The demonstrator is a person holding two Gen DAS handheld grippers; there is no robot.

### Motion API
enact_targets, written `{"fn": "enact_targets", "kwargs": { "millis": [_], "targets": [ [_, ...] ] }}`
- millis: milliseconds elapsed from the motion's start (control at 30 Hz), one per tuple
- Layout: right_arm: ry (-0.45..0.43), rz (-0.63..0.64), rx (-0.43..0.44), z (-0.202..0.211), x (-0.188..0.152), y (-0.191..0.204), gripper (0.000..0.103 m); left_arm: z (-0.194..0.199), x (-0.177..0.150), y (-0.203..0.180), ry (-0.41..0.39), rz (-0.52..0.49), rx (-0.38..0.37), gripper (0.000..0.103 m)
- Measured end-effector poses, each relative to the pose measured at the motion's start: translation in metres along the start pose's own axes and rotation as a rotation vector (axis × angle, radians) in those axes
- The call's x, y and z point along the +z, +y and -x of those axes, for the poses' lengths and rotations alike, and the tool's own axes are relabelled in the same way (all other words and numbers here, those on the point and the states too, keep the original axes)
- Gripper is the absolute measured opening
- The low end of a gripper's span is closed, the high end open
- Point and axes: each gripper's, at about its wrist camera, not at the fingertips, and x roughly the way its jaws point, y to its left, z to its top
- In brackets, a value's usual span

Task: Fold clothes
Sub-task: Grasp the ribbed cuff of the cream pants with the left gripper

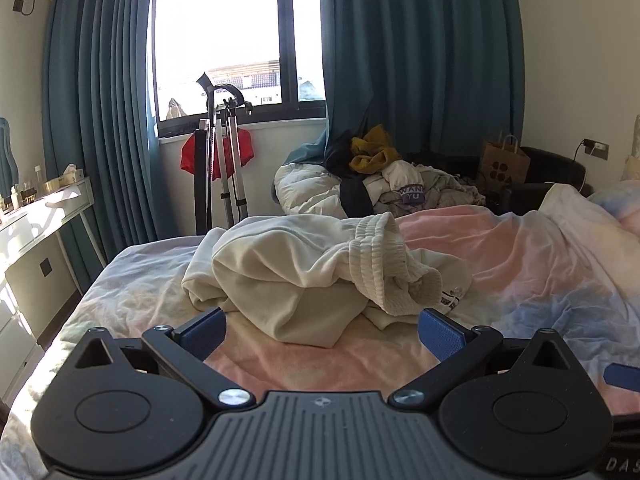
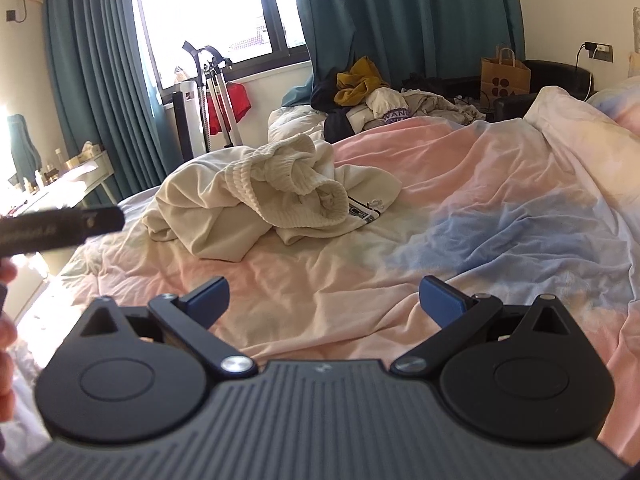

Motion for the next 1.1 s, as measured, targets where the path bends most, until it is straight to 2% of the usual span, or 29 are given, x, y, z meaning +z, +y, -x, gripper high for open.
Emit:
{"fn": "enact_targets", "kwargs": {
  "millis": [200,367,500,600,633,700,733,833,900,933,1100],
  "targets": [
    [0.007,-0.006,-0.045,-0.017,-0.004,-0.006,0.103,-0.077,0.030,-0.029,-0.017,-0.053,-0.024,0.103],
    [-0.002,-0.052,-0.089,-0.032,-0.006,-0.017,0.103,-0.145,0.050,-0.061,-0.021,-0.145,-0.048,0.097],
    [0.023,-0.113,-0.090,-0.048,-0.013,-0.028,0.103,-0.205,0.063,-0.079,-0.010,-0.191,-0.003,0.093],
    [0.053,-0.151,-0.079,-0.064,-0.018,-0.035,0.103,-0.252,0.072,-0.076,0.056,-0.142,0.068,0.086],
    [0.063,-0.164,-0.075,-0.070,-0.020,-0.037,0.103,-0.266,0.075,-0.072,0.080,-0.113,0.092,0.080],
    [0.085,-0.180,-0.066,-0.080,-0.024,-0.039,0.103,-0.284,0.074,-0.065,0.104,-0.096,0.079,0.078],
    [0.096,-0.185,-0.061,-0.086,-0.027,-0.040,0.103,-0.294,0.073,-0.062,0.115,-0.087,0.072,0.072],
    [0.115,-0.203,-0.050,-0.096,-0.032,-0.042,0.103,-0.292,0.067,-0.063,0.087,-0.094,0.043,0.044],
    [0.126,-0.215,-0.043,-0.102,-0.034,-0.043,0.103,-0.284,0.066,-0.064,0.062,-0.094,0.045,0.035],
    [0.131,-0.223,-0.038,-0.103,-0.034,-0.043,0.103,-0.278,0.065,-0.064,0.052,-0.092,0.038,0.007],
    [0.113,-0.209,-0.037,-0.092,-0.031,-0.037,0.103,-0.232,0.066,-0.051,-0.002,-0.044,0.038,0.005]
  ]
}}
